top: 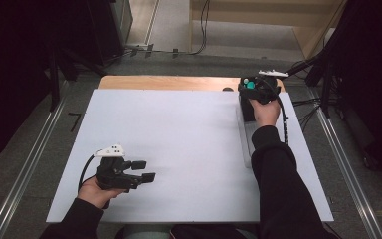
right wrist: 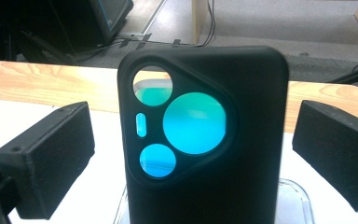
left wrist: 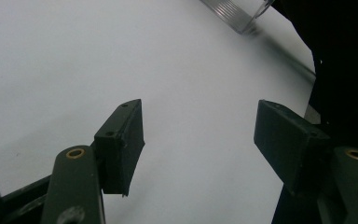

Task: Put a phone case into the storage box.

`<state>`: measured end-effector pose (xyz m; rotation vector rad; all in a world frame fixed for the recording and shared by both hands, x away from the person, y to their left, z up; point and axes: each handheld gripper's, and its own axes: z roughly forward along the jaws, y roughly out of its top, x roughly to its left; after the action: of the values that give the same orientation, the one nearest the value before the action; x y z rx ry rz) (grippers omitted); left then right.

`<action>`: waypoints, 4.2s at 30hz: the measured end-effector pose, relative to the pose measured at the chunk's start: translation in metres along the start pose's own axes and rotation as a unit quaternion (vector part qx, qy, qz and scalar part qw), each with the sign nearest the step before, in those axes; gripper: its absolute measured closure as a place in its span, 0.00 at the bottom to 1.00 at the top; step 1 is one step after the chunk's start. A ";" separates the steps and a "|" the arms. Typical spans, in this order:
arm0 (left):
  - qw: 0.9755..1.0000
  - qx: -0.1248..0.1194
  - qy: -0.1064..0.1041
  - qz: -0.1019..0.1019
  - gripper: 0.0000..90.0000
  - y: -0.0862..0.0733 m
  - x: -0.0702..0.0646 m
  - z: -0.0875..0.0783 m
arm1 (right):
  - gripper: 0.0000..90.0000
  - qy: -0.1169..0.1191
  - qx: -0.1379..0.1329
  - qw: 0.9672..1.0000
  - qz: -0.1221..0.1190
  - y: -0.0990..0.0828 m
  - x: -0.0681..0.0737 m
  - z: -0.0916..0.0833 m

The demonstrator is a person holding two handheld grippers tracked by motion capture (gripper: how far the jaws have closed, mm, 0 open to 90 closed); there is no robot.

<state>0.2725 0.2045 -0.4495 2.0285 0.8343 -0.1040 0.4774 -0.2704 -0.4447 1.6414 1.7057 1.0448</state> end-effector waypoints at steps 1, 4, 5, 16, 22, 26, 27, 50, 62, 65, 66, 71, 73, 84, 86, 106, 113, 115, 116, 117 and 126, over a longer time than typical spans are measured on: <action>1.000 0.001 0.000 0.000 0.37 0.000 0.000 0.000 | 0.00 0.003 0.000 1.000 0.004 0.001 0.000 -0.001; 1.000 0.001 0.000 0.001 0.37 0.000 0.000 0.000 | 0.00 0.011 0.004 1.000 0.003 0.003 0.000 -0.006; 1.000 0.001 0.000 0.001 0.37 0.000 0.000 0.000 | 0.00 0.011 0.002 1.000 0.005 0.004 0.000 -0.007; 1.000 0.000 0.000 0.001 0.37 0.001 0.000 0.000 | 0.00 0.025 0.013 1.000 0.002 0.015 0.003 -0.027; 1.000 0.002 0.000 0.001 0.37 0.002 0.000 0.000 | 0.00 0.044 0.022 0.999 0.007 0.018 0.009 -0.039; 1.000 0.000 0.000 0.001 0.37 0.002 0.000 0.000 | 0.00 0.053 0.033 0.998 0.004 0.018 0.015 -0.045; 1.000 0.000 -0.001 0.001 0.37 0.002 0.000 0.000 | 0.00 0.055 0.034 0.998 0.001 0.018 0.016 -0.047; 1.000 0.010 -0.008 0.005 0.37 0.009 0.004 0.003 | 0.00 0.147 0.050 0.988 -0.020 -0.002 0.040 -0.089; 1.000 0.010 -0.008 0.003 0.37 0.008 0.007 0.000 | 0.00 0.177 0.057 0.981 -0.046 -0.022 0.049 -0.106; 1.000 0.011 -0.007 0.003 0.37 0.008 0.007 0.001 | 0.00 0.184 0.058 0.980 -0.049 -0.025 0.051 -0.108; 1.000 0.010 -0.008 0.003 0.37 0.008 0.007 0.001 | 0.00 0.187 0.057 0.980 -0.047 -0.027 0.052 -0.109; 1.000 0.009 -0.008 0.003 0.37 0.008 0.007 0.001 | 0.00 0.203 0.061 0.976 -0.053 -0.030 0.054 -0.113; 1.000 0.010 -0.008 0.004 0.37 0.009 0.007 0.001 | 0.00 0.212 0.061 0.974 -0.059 -0.032 0.056 -0.115; 1.000 0.010 -0.010 0.009 0.37 0.009 0.006 0.000 | 0.00 0.254 0.075 0.961 -0.080 -0.045 0.062 -0.122; 1.000 0.010 -0.009 0.009 0.37 0.008 0.005 -0.001 | 0.00 0.263 0.077 0.958 -0.082 -0.047 0.064 -0.125; 1.000 0.006 -0.010 0.014 0.37 0.006 0.002 -0.005 | 0.14 0.304 0.096 0.939 -0.127 -0.080 0.070 -0.148; 1.000 0.007 -0.011 0.015 0.37 0.005 0.001 -0.005 | 0.14 0.307 0.114 0.935 -0.140 -0.095 0.072 -0.155; 1.000 0.008 -0.011 0.016 0.37 0.004 0.001 -0.005 | 0.14 0.309 0.116 0.933 -0.143 -0.099 0.072 -0.157; 1.000 0.008 -0.011 0.015 0.37 0.004 0.001 -0.004 | 0.14 0.311 0.117 0.932 -0.142 -0.101 0.071 -0.157; 1.000 0.008 -0.012 0.016 0.37 0.004 0.001 -0.004 | 0.14 0.312 0.120 0.932 -0.143 -0.102 0.071 -0.158; 1.000 0.007 -0.012 0.016 0.37 0.004 0.001 -0.005 | 0.14 0.323 0.130 0.925 -0.153 -0.120 0.067 -0.164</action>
<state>0.2745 0.2073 -0.4436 2.0490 0.7871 -0.1158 0.2686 -0.2247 -0.4450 1.1653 2.5252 1.3330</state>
